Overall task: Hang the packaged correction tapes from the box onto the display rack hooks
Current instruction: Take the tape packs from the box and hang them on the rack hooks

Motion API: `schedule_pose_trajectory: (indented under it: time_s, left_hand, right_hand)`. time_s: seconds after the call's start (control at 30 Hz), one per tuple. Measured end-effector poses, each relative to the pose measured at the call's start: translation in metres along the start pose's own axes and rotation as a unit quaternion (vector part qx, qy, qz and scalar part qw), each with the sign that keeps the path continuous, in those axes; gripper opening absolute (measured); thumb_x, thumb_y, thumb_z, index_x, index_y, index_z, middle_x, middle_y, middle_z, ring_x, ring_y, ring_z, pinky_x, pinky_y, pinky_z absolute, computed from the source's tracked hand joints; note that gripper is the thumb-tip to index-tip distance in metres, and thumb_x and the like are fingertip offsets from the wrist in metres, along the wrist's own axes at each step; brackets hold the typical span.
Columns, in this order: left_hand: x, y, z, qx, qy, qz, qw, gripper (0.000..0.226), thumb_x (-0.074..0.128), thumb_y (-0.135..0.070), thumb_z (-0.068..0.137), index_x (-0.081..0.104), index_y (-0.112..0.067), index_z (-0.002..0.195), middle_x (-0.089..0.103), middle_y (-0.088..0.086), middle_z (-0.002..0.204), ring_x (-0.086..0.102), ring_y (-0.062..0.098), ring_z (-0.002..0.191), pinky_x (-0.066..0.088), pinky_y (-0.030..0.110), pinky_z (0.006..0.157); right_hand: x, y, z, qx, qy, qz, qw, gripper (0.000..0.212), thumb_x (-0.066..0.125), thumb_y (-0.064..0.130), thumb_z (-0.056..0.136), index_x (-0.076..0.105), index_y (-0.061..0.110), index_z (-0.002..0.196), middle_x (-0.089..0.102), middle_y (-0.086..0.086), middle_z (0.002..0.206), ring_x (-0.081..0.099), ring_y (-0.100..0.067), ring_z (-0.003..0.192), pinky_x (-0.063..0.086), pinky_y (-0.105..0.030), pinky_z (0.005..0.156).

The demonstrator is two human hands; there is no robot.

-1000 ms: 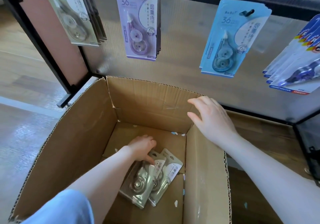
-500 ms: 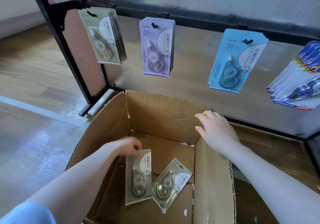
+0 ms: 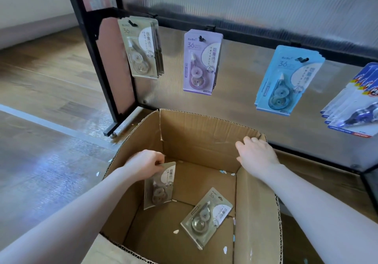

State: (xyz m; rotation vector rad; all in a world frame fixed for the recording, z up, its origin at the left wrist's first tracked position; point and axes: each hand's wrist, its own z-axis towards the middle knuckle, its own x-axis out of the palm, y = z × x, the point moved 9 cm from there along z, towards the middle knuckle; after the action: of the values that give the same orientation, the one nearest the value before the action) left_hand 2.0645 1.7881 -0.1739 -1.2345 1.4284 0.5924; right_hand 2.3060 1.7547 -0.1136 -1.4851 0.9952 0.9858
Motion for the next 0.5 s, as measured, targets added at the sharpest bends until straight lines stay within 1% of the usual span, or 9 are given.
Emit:
schedule_pose_trajectory:
  time_s: [0.1, 0.17, 0.23, 0.3, 0.4, 0.5]
  left_hand:
    - [0.002, 0.002, -0.004, 0.000, -0.017, 0.001, 1.000, 0.032, 0.055, -0.027, 0.091, 0.041, -0.027, 0.062, 0.049, -0.008, 0.070, 0.048, 0.011, 0.066, 0.041, 0.026, 0.057]
    - [0.002, 0.000, -0.005, 0.006, -0.025, 0.003, 1.000, 0.033, 0.055, -0.028, 0.091, 0.040, -0.027, 0.061, 0.052, -0.007, 0.072, 0.050, 0.012, 0.067, 0.042, 0.026, 0.057]
    - [0.004, -0.001, -0.004, 0.009, -0.025, -0.002, 1.000, 0.028, 0.056, -0.030, 0.090, 0.044, -0.027, 0.065, 0.056, -0.005, 0.077, 0.054, 0.015, 0.071, 0.045, 0.029, 0.059]
    - [0.005, -0.003, -0.004, 0.013, -0.031, 0.000, 0.999, 0.022, 0.056, -0.032, 0.090, 0.048, -0.026, 0.071, 0.056, -0.005, 0.077, 0.053, 0.016, 0.071, 0.042, 0.027, 0.056]
    - [0.003, -0.004, -0.002, 0.026, -0.044, 0.003, 0.999, 0.019, 0.056, -0.033, 0.090, 0.049, -0.026, 0.074, 0.054, -0.008, 0.076, 0.050, 0.012, 0.068, 0.034, 0.022, 0.051]
    - [0.004, -0.003, -0.001, 0.027, -0.045, -0.002, 0.999, 0.019, 0.055, -0.034, 0.090, 0.050, -0.025, 0.074, 0.055, -0.007, 0.076, 0.050, 0.011, 0.068, 0.036, 0.022, 0.052]
  right_hand:
    - [0.006, 0.005, 0.006, 0.000, 0.018, -0.021, 1.000, 0.028, 0.050, 0.028, 0.094, 0.047, 0.016, 0.119, 0.051, -0.006, 0.120, 0.050, -0.024, 0.113, 0.039, -0.032, 0.092]
    - [0.012, 0.011, 0.009, 0.009, 0.038, -0.002, 0.999, 0.033, 0.049, 0.033, 0.094, 0.046, 0.014, 0.121, 0.051, -0.008, 0.121, 0.050, -0.025, 0.114, 0.039, -0.033, 0.091]
    - [0.021, 0.019, 0.012, 0.019, 0.060, 0.025, 0.998, 0.036, 0.048, 0.036, 0.095, 0.046, 0.013, 0.121, 0.050, -0.008, 0.122, 0.048, -0.026, 0.115, 0.040, -0.034, 0.092]
    - [0.034, 0.028, 0.014, 0.025, 0.082, 0.046, 0.995, 0.038, 0.049, 0.038, 0.094, 0.046, 0.012, 0.122, 0.049, -0.008, 0.123, 0.047, -0.026, 0.116, 0.039, -0.034, 0.091]
    - [0.059, 0.039, 0.016, 0.040, 0.121, 0.075, 0.989, 0.042, 0.049, 0.041, 0.094, 0.045, 0.011, 0.123, 0.049, -0.009, 0.124, 0.047, -0.027, 0.115, 0.040, -0.035, 0.091]
    - [0.089, 0.046, 0.015, 0.063, 0.165, 0.101, 0.979, 0.045, 0.049, 0.042, 0.093, 0.044, 0.011, 0.126, 0.048, -0.010, 0.127, 0.047, -0.027, 0.117, 0.040, -0.035, 0.093]
